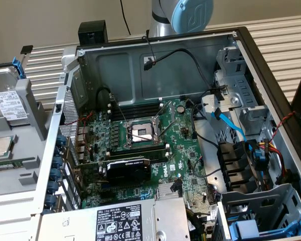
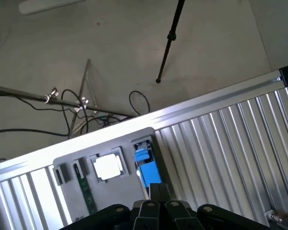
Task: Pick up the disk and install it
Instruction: 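Pick up the disk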
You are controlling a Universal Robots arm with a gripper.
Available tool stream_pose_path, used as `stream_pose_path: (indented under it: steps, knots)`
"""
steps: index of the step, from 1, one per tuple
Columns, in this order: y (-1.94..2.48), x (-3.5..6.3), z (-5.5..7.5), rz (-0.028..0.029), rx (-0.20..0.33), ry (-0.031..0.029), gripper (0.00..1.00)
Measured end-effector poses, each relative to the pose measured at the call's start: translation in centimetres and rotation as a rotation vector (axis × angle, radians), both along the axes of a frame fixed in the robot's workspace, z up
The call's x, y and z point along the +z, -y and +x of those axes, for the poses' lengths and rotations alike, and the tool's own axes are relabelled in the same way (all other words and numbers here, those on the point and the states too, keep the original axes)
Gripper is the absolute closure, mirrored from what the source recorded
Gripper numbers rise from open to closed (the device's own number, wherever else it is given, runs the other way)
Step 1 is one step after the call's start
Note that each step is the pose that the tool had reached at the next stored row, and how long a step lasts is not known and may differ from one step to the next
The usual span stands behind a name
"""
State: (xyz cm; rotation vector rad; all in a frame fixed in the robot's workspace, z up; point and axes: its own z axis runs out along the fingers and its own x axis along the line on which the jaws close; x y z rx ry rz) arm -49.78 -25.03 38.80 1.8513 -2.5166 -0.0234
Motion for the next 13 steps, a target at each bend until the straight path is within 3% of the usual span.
stream_pose_path:
  steps: [3, 6, 7, 9, 13]
  knots:
    - [-0.01, 0.00, 0.00, -0.0064, 0.051, 0.0001, 0.89]
    - [0.00, 0.00, 0.00, -0.0233, 0.084, -0.0002, 0.89]
    - [0.00, 0.00, 0.00, -0.0262, 0.090, 0.0007, 0.89]
    - [0.00, 0.00, 0.00, -0.0292, 0.103, 0.0096, 0.89]
    - [0.00, 0.00, 0.00, -0.0333, 0.130, 0.0392, 0.89]
